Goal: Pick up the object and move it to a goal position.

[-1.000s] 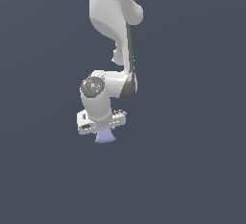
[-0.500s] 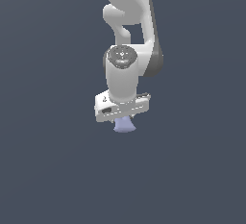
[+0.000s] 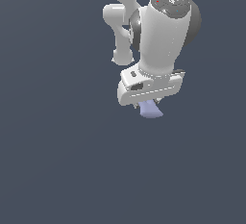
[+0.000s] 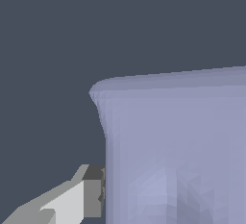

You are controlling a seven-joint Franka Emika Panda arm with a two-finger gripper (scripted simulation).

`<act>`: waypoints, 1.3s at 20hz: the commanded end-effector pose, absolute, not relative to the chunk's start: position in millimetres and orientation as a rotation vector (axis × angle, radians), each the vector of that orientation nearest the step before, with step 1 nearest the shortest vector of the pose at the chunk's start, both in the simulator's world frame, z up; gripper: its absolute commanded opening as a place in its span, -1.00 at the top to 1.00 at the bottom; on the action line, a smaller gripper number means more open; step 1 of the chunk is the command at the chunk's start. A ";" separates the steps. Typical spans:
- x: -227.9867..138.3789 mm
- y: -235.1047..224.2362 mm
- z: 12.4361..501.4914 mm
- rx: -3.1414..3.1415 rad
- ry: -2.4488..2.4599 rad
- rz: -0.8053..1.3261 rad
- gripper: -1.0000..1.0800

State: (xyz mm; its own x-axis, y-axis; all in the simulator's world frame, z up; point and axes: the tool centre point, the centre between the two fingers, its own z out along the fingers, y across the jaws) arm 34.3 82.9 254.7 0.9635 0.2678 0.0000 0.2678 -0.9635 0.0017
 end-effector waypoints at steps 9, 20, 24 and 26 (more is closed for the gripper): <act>30.9 164.8 345.6 3.112 0.423 0.000 1.00; 32.5 204.0 388.4 3.113 0.422 0.000 1.00; 32.9 208.0 392.6 3.113 0.422 0.000 1.00; 33.0 208.5 393.2 3.113 0.422 0.000 1.00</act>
